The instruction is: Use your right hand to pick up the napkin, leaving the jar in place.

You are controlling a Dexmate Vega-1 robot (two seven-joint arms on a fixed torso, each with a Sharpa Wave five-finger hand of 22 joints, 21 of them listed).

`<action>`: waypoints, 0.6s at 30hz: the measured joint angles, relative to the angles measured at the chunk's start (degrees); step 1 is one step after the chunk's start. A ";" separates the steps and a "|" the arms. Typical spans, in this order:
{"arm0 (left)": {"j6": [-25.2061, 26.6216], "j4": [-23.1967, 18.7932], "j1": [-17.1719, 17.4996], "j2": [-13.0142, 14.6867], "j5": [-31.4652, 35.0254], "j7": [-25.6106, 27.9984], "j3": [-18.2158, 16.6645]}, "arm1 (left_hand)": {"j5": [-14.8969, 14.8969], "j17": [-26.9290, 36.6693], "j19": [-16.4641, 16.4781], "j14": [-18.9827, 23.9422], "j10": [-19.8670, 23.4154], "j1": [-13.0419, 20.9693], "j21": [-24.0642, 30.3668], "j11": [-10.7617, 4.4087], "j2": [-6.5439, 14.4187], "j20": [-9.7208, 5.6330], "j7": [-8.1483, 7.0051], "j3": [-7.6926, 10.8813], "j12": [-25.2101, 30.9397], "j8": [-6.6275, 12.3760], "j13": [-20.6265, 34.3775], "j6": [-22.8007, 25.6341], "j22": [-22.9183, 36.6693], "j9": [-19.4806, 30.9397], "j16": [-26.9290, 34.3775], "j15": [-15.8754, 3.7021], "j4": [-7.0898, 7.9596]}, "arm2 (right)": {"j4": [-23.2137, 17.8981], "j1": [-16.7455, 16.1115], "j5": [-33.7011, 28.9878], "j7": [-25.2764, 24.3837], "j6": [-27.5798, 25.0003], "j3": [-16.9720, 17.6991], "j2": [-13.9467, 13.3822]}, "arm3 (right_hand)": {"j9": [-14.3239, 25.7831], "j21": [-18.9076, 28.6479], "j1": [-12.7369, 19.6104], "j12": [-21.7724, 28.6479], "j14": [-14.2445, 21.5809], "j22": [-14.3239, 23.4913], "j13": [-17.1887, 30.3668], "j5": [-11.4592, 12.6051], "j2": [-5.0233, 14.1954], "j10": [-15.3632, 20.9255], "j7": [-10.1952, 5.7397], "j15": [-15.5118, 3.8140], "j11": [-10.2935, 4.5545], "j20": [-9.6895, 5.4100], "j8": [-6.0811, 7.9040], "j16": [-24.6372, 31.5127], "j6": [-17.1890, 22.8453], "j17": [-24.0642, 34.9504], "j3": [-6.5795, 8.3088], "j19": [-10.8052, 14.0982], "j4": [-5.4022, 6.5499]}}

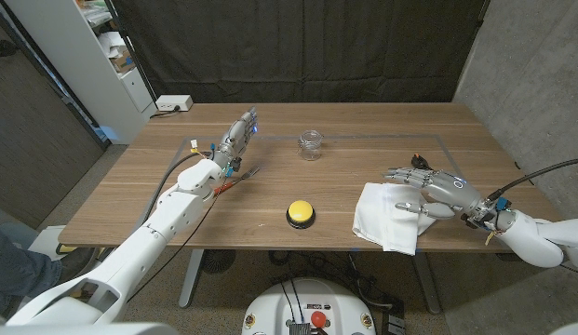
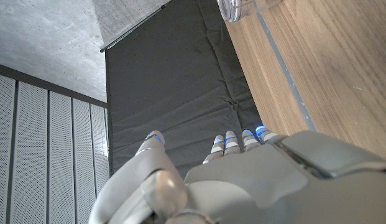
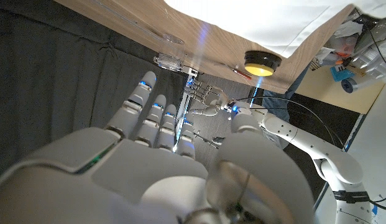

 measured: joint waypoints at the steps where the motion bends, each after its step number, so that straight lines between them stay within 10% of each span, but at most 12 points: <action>1: 0.00 0.00 0.00 0.00 0.00 0.00 0.00 | 0.00 0.00 0.00 0.00 0.00 0.00 0.00 0.00 0.00 0.00 0.00 0.00 0.00 0.00 0.00 0.00 0.00 0.00 0.00 0.00 0.00 | -0.10 0.02 0.03 0.01 -0.06 -0.29 -0.21 | 0.00 0.00 0.02 0.00 0.00 0.00 0.00 0.00 -0.02 -0.35 0.00 0.00 -0.07 0.14 0.00 0.00 0.00 0.00 0.00 -0.14 0.00; 18: -0.65 1.64 -1.10 -0.47 -0.04 -1.16 -0.08 | 0.00 0.00 0.00 0.00 0.00 0.00 0.00 0.00 0.00 0.00 0.00 0.00 0.00 0.00 0.00 0.00 0.00 0.00 0.00 0.00 0.01 | -1.70 -0.87 1.59 1.35 -4.27 -2.74 -2.95 | -0.01 0.00 0.89 -0.54 -2.05 0.00 0.29 0.21 -0.89 -2.41 -0.71 1.23 -0.05 1.56 -0.45 -1.00 -1.14 0.16 -0.07 -0.93 -0.42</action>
